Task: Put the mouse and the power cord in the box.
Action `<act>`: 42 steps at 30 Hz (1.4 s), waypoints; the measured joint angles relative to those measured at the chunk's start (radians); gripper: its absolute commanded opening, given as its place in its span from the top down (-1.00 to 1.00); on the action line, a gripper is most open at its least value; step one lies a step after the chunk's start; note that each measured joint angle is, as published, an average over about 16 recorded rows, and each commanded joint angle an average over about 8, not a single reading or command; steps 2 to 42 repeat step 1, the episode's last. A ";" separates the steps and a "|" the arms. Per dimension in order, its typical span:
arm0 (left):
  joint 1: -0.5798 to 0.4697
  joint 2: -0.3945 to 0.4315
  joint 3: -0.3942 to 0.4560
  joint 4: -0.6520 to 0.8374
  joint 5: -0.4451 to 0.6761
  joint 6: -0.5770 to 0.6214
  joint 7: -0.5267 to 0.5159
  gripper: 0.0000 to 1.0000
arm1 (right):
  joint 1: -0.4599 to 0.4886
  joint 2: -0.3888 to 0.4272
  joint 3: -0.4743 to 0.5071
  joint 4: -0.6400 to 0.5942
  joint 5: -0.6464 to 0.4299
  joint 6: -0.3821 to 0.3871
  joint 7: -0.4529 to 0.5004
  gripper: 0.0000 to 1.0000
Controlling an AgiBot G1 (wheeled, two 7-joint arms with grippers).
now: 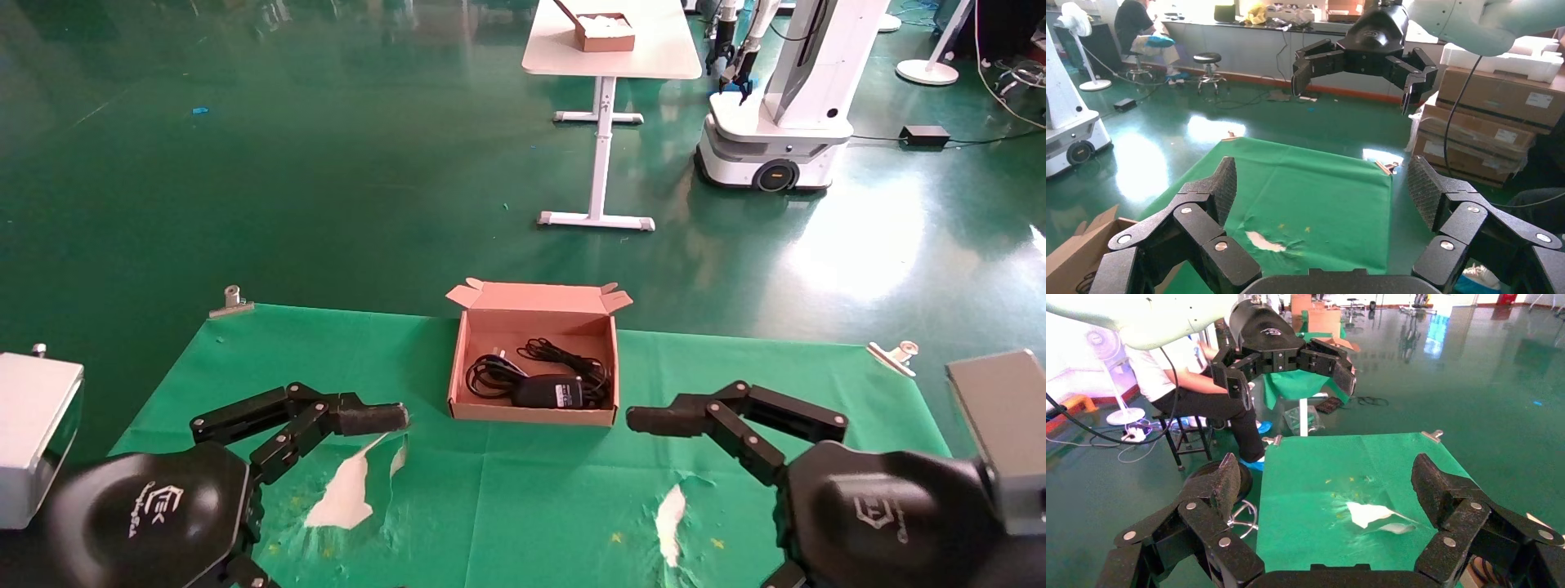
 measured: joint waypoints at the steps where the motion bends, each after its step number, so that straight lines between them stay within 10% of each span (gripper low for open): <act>1: 0.000 0.000 0.000 0.000 0.000 0.000 0.000 -1.00 | 0.000 0.000 0.000 0.000 0.000 0.000 0.000 -1.00; 42: 0.000 0.000 0.000 0.000 0.000 0.000 0.000 -1.00 | 0.000 0.000 0.000 0.000 0.000 0.000 0.000 -1.00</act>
